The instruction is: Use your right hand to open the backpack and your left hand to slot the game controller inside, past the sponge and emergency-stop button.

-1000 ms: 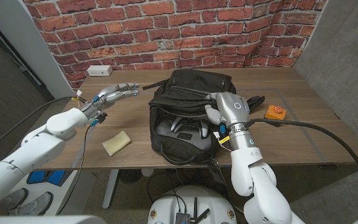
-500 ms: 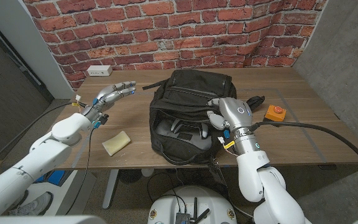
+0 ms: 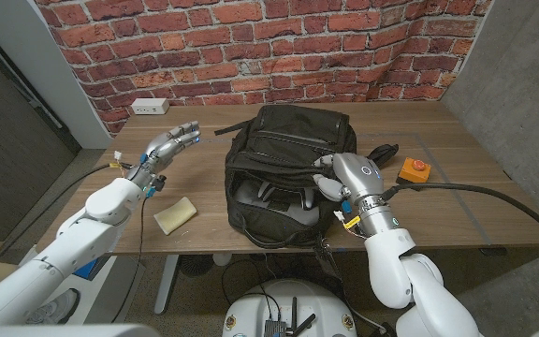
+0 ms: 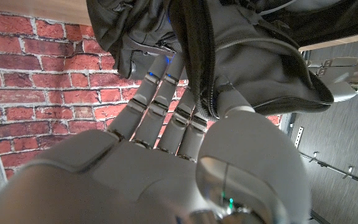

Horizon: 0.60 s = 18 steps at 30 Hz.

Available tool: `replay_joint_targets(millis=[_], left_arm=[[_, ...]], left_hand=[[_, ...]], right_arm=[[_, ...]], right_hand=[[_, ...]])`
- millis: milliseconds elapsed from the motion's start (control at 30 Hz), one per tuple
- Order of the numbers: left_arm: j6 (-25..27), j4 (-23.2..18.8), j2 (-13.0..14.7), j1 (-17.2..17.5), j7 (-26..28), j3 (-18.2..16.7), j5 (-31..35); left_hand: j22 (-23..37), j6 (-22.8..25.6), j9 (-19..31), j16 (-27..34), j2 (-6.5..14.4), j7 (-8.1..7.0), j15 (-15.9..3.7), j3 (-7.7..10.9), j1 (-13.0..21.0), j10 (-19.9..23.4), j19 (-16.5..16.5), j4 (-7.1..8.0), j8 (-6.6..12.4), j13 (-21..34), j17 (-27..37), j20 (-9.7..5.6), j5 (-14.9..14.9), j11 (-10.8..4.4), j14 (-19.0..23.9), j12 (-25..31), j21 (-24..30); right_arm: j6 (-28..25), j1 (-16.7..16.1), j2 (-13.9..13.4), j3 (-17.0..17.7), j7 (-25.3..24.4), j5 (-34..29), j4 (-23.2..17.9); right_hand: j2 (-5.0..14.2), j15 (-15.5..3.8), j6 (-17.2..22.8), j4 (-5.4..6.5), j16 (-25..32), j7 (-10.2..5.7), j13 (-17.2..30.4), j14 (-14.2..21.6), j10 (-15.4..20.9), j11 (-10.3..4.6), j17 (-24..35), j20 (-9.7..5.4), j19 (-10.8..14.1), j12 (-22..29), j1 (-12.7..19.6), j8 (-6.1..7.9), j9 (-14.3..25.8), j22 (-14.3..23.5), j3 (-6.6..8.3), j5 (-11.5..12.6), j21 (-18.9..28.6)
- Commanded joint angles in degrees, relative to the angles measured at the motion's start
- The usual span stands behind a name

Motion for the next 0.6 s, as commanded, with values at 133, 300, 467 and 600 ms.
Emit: replay_joint_targets(millis=[133,300,467,600], left_arm=[[-0.94,3.51,-2.65,-2.41,0.07,1.67,-1.21],[-1.45,4.40,-3.38,-3.07,0.49,2.02,-1.15],[-1.87,5.37,-3.93,-3.90,0.57,2.42,-1.06],[-2.51,6.63,-4.51,-4.85,-0.05,2.85,-1.20]], left_hand=[[0.01,-0.50,0.07,-0.07,0.30,0.12,-1.52,0.51,-0.41,-0.38,-0.50,-0.17,0.12,0.08,0.17,-1.87,-0.13,-0.07,-0.67,0.14,-0.14],[0.01,-0.39,0.06,0.01,0.45,0.29,-1.53,0.63,-0.41,-0.37,-0.61,-0.26,0.28,0.08,0.16,-1.86,-0.11,-0.13,-0.70,0.22,-0.12],[0.01,-0.36,0.06,0.05,0.59,0.41,-1.53,0.72,-0.41,-0.40,-0.66,-0.32,0.37,0.07,0.16,-1.86,-0.09,-0.15,-0.73,0.26,-0.10],[0.01,-0.32,0.06,0.10,0.72,0.38,-1.50,0.81,-0.40,-0.38,-0.66,-0.36,0.42,0.07,0.16,-1.86,-0.07,-0.15,-0.69,0.30,-0.07]], right_arm=[[-0.20,-1.28,-3.52,2.53,4.71,5.88,-2.83],[-0.72,-1.26,-4.37,2.73,5.58,7.05,-3.07],[-1.23,-1.18,-5.15,2.44,5.89,7.33,-3.27],[-2.08,-1.21,-5.59,1.95,6.22,6.79,-3.63]], right_hand=[[-1.09,-5.72,-1.97,-0.10,-1.08,0.01,-0.20,-2.43,-1.82,0.26,-0.05,-6.98,-1.01,-0.81,0.02,-0.86,0.15,-0.03,-0.52,-0.25,0.13],[-1.60,-5.62,-3.57,-0.22,-1.58,0.03,-0.49,-4.18,-3.72,0.46,0.13,-6.54,-1.72,-1.56,0.14,-1.51,0.14,-0.12,-1.07,-0.26,0.04],[-2.23,-5.47,-4.90,-0.33,-1.89,-0.24,-0.76,-5.79,-5.32,0.51,0.40,-6.13,-2.34,-1.99,0.25,-2.03,0.12,-0.21,-1.77,-0.27,-0.06],[-2.63,-5.48,-5.55,-0.41,-2.07,-0.49,-0.96,-6.80,-6.03,0.41,0.52,-5.81,-2.89,-2.08,0.46,-2.26,0.08,-0.29,-2.27,-0.26,-0.21]])
